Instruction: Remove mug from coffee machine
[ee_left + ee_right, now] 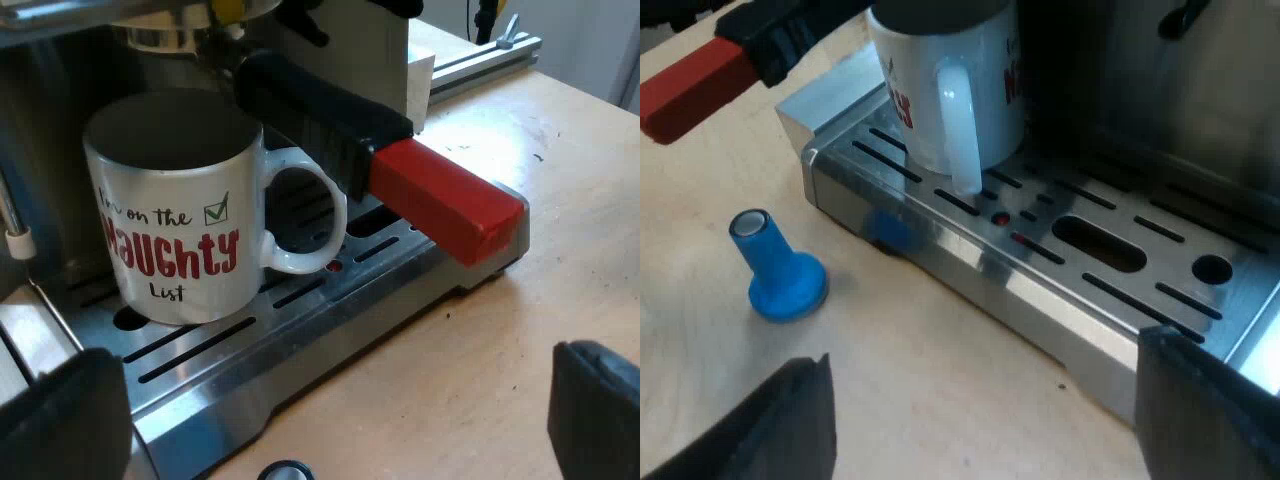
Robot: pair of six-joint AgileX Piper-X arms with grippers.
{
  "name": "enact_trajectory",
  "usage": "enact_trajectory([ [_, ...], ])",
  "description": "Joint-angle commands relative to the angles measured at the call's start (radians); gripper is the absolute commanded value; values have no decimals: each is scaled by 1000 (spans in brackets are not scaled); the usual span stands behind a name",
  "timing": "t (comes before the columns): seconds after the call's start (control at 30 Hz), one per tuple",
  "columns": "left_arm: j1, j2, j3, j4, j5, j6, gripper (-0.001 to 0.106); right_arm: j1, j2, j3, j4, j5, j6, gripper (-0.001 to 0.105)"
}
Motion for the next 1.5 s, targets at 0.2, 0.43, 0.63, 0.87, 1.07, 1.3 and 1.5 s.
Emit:
enact_trajectory([
  [0.2, -5, 1, -4, -16, 1, -9, 86, 2, 125, 28, -206, 0, -3, 65],
  [0.43, -5, 1, -4, -16, 1, -9, 86, 2, 308, 28, -355, 0, -3, 65],
  [0.63, -5, 1, -4, -19, 1, -9, 86, 55, 454, 28, -501, 6, 0, 65],
  [0.87, -5, 1, -4, -19, 1, -9, 86, 186, 642, 28, -764, 235, 25, 65],
  [1.07, -5, 1, -4, -19, 1, -9, 86, 208, 789, 28, -972, 280, 84, 65],
  [1.3, -5, 1, -4, -19, 25, -9, 86, 208, 950, 25, -1203, 313, 90, 65],
  [1.5, -5, 1, -4, -19, 25, -9, 86, 208, 1040, -33, -1281, 313, 98, 64],
])
